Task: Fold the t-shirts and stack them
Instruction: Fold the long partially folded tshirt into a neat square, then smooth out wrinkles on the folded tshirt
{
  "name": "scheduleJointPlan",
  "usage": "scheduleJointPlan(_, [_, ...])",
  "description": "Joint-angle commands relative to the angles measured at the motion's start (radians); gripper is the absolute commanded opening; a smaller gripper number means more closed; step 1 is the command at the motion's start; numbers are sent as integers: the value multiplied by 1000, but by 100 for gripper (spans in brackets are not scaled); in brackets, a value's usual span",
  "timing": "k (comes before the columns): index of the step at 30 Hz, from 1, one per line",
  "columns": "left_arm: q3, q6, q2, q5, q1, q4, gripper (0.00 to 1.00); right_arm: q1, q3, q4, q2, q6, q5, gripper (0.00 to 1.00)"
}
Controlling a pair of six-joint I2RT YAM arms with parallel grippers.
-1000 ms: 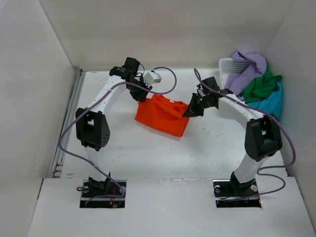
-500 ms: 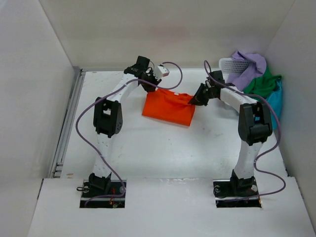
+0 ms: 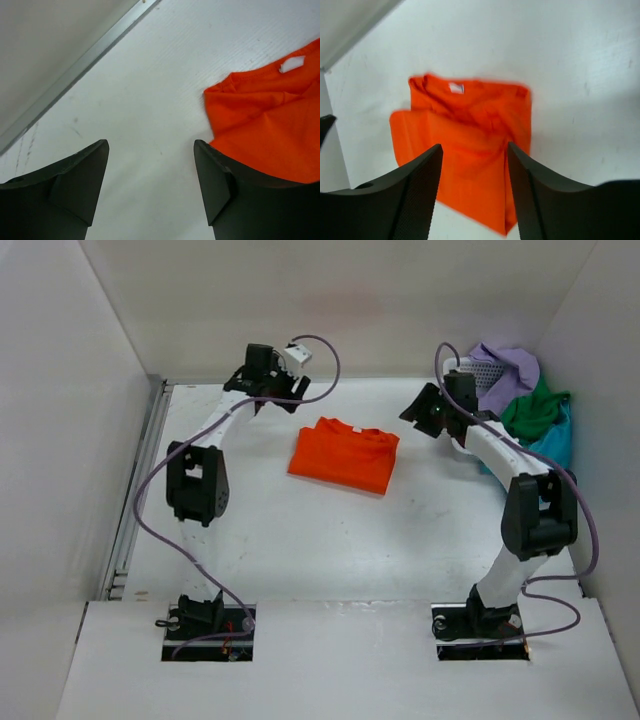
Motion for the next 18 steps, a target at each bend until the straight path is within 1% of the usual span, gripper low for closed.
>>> scheduleJointPlan(1, [-176,-67,-201,129,11,-108,68,105,-177,-43,-117,1,99,63])
scheduleJointPlan(4, [-292,-119,-218,178,9,-168,67,160,-283,-37,-147,65,125,70])
scheduleJointPlan(7, [-363,-165,-216,220,6,-168,66,188,-349,12,-131,119,100,72])
scheduleJointPlan(8, [-367,-168,-215,229,5,-170,66,191,-357,21,-128,125,94,72])
scheduleJointPlan(9, [-383,-184,-208,256,-2,-174,65,198,-387,56,-122,154,62,71])
scheduleJointPlan(10, [-393,-185,-204,255,-8,-174,65,200,-400,67,-118,166,51,70])
scheduleJointPlan(14, [-413,-194,-158,215,-18,-194,61,215,-447,98,-105,202,19,67])
scheduleJointPlan(18, [-432,-196,-136,198,-26,-191,55,235,-438,123,-58,202,-21,58])
